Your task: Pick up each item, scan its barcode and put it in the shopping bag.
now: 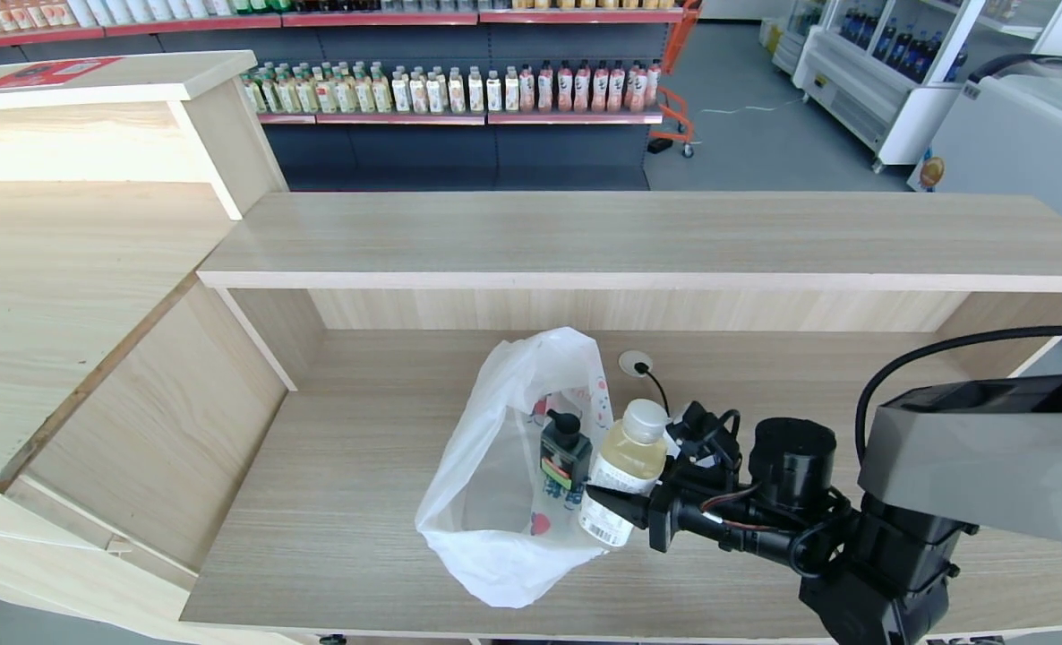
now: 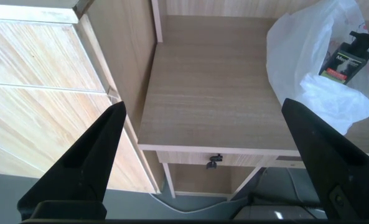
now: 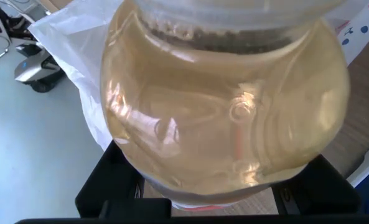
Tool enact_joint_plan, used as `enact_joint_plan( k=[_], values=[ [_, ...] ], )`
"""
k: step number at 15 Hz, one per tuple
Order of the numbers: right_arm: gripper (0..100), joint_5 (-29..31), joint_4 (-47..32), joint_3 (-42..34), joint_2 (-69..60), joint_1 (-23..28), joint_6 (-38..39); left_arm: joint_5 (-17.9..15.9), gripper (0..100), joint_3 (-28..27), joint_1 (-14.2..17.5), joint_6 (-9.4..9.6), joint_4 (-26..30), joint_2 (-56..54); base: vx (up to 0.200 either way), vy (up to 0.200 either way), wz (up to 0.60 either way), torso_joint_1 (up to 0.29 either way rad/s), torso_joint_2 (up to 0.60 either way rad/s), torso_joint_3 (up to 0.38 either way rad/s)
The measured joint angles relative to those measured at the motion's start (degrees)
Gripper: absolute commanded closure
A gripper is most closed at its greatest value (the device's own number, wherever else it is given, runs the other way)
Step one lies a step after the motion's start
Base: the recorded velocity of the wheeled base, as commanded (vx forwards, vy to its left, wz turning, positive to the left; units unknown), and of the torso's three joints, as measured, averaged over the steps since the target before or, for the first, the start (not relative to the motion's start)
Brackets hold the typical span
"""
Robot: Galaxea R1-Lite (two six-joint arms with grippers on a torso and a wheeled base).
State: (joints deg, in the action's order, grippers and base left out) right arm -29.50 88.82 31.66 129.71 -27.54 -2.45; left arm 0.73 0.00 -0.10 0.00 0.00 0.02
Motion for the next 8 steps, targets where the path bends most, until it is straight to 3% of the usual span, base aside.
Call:
enact_joint_plan(
  k=[8],
  values=[
    [100,-2.68,-0.74,5.35,5.22,0.73,-3.60,-0.02,0,0.00,0.00,0.00,0.00,0.00,0.000,0.000,0.00,0.000,0.00,0.000]
  ],
)
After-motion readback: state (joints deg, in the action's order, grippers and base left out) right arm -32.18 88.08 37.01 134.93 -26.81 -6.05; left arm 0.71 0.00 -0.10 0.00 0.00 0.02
